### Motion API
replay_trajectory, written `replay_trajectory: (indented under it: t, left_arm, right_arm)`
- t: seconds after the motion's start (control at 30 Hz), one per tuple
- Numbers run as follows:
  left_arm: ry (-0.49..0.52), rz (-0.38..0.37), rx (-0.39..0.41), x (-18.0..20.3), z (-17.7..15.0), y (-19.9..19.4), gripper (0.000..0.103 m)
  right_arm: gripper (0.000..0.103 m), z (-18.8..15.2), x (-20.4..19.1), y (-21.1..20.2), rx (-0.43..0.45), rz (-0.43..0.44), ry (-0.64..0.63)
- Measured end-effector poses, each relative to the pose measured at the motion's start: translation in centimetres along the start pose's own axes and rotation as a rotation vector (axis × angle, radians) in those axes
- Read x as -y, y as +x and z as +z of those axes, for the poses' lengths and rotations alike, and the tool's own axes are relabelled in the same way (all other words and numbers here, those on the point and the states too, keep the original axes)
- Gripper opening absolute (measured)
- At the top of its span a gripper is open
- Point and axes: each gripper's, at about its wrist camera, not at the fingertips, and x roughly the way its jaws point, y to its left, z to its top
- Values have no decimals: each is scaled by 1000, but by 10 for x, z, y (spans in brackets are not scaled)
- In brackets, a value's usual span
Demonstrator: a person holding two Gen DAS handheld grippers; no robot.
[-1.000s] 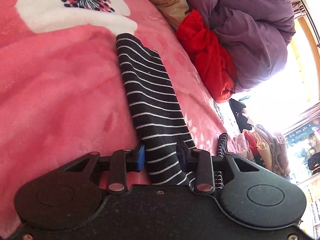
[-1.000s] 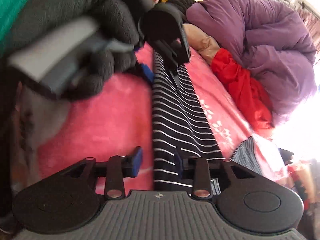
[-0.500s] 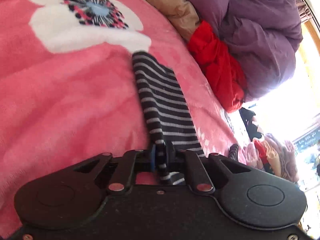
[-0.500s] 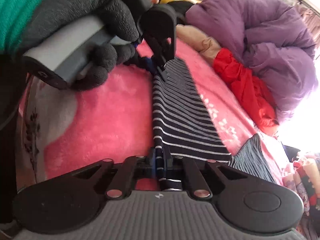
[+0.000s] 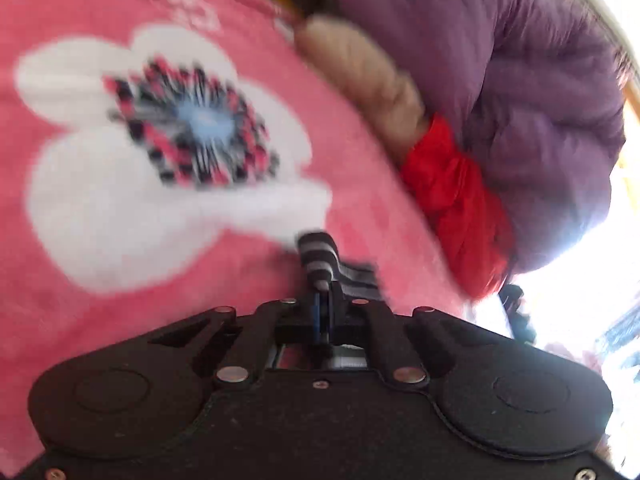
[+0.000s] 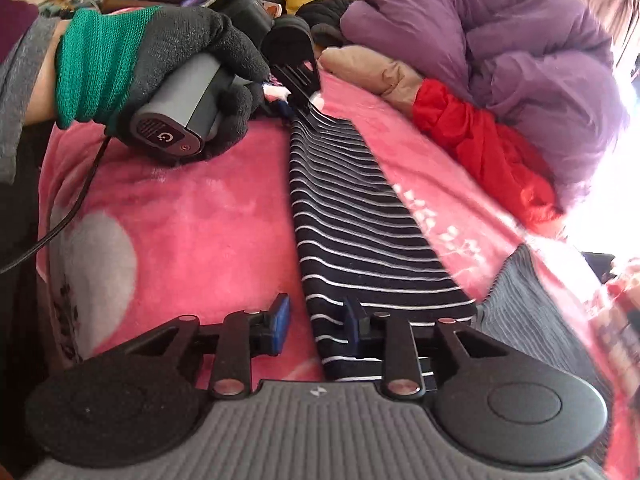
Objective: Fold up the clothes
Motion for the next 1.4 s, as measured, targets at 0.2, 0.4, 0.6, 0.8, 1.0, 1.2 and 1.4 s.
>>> replay_trajectory:
  t: [0.2, 0.4, 0.6, 0.8, 1.0, 1.2, 1.4]
  left_arm:
    - [-19, 30, 20, -4, 2, -8, 14]
    - [120, 47, 136, 30, -11, -37, 28]
    - [360, -231, -96, 101, -80, -34, 28]
    - [402, -313, -366, 140, -154, -3, 28]
    - [397, -230, -380, 143, -179, 10, 28]
    - [486, -302, -383, 169, -207, -18, 29]
    - [812, -327, -451, 192, -285, -47, 29]
  right_arm:
    - [32, -2, 2, -1, 0, 35, -8]
    - [32, -7, 1, -23, 23, 62, 47]
    - [31, -36, 36, -75, 81, 74, 223]
    - [31, -105, 113, -123, 65, 36, 608]
    - [32, -198, 169, -174, 87, -80, 972]
    - [34, -285, 196, -209, 161, -181, 1290]
    - [37, -334, 216, -211, 256, -189, 1548]
